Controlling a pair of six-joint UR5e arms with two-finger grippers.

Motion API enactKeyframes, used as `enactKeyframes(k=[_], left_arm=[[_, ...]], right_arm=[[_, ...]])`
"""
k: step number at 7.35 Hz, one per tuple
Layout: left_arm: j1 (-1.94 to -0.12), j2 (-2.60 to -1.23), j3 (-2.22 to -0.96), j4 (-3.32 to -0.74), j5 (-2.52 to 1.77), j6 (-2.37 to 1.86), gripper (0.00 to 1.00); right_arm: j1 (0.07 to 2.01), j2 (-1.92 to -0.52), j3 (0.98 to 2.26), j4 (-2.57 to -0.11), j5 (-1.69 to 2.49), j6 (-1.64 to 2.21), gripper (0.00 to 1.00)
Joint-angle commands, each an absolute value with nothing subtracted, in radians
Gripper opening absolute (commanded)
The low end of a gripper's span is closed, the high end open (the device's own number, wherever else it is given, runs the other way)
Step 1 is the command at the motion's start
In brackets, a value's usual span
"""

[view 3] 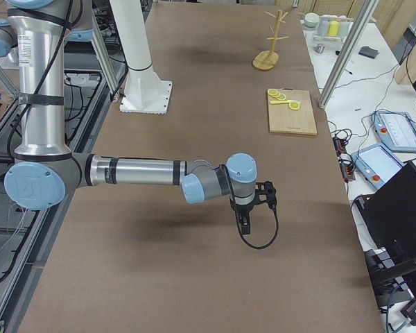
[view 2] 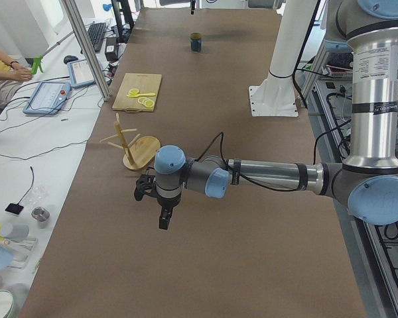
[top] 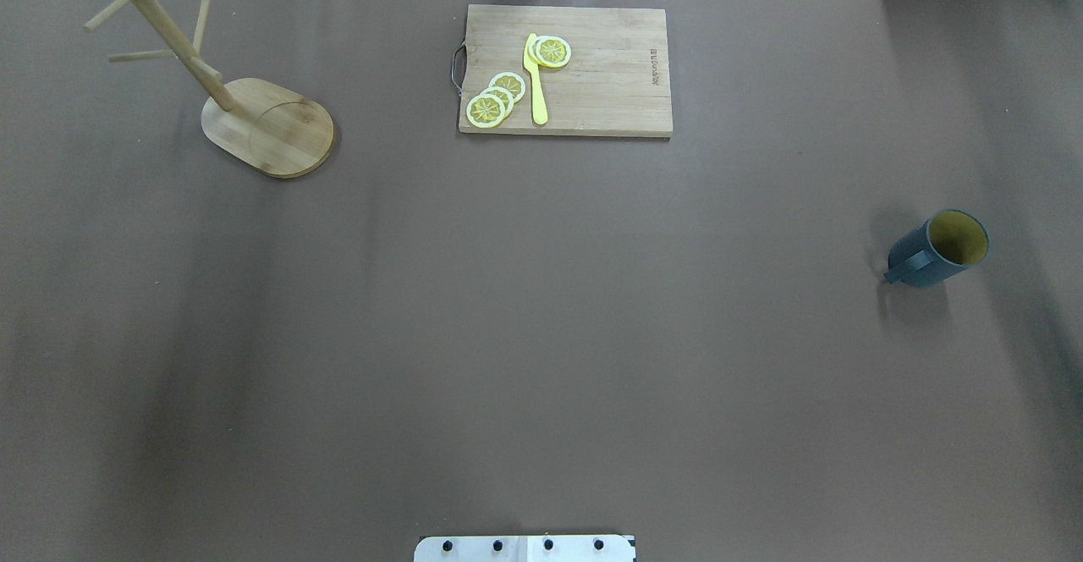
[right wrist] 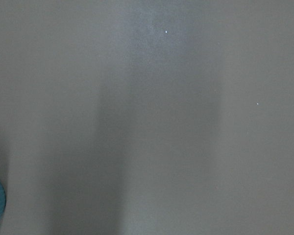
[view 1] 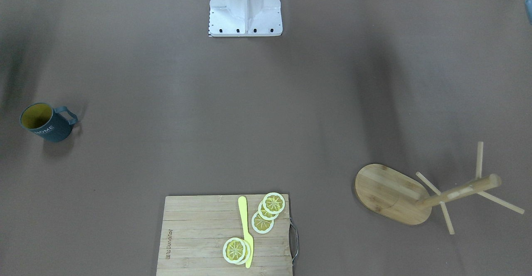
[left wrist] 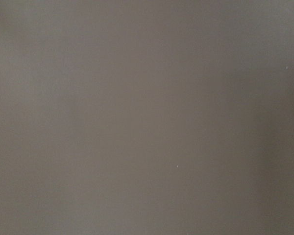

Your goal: Hang cup on storage rack

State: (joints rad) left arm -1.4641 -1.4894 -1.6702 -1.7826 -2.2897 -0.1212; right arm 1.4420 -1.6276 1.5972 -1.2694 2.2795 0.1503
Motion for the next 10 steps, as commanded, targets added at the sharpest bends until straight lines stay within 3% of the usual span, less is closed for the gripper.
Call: enactKeyframes(k=[1, 10], left_arm=[[-1.459, -1.464, -1.683, -1.779, -2.339, -0.129, 0.98], [-1.456, -1.422, -1.741, -1.79, -2.358, -0.129, 0.98]], right_arm=[[1.442, -1.634, 1.589, -1.273, 2.321, 0.149, 1.0], [1.44, -1.623, 1.565, -1.266, 2.332, 0.144, 1.0]])
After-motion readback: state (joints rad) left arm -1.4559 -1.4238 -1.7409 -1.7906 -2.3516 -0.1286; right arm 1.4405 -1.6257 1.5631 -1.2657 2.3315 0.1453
